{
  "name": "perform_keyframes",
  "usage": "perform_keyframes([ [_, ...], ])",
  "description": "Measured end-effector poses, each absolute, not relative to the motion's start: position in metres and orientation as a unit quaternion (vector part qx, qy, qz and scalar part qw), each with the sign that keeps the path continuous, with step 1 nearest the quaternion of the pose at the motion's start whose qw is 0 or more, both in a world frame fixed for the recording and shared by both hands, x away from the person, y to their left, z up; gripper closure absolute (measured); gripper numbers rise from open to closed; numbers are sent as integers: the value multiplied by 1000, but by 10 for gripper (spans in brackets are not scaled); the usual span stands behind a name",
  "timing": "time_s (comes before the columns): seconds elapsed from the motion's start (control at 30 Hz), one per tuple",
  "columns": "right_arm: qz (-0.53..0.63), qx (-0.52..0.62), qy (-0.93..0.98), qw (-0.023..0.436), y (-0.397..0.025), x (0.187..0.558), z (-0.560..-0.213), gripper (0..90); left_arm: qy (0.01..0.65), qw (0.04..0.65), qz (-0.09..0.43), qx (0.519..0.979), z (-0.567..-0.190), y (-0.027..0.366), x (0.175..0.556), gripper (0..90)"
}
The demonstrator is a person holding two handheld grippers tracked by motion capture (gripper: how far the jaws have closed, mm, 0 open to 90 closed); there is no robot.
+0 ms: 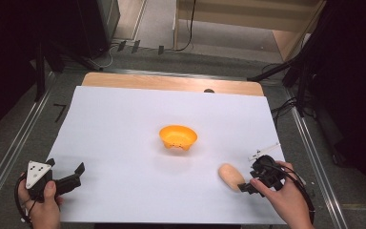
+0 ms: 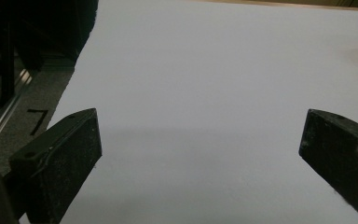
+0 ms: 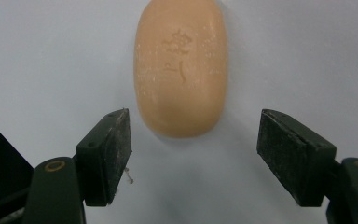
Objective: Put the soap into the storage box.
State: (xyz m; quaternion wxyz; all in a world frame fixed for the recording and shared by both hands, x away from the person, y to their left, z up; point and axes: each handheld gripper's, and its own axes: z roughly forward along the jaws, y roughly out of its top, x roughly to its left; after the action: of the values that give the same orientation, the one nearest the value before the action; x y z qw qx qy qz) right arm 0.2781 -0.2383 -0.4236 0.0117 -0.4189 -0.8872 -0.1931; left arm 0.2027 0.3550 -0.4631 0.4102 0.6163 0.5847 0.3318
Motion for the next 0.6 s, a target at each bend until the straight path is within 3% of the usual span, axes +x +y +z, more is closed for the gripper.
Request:
perform_keyframes([
  [0.6, -161, -401, -902, 17, -198, 298, -438, 273, 585, 410, 331, 616, -463, 355, 203, 0],
])
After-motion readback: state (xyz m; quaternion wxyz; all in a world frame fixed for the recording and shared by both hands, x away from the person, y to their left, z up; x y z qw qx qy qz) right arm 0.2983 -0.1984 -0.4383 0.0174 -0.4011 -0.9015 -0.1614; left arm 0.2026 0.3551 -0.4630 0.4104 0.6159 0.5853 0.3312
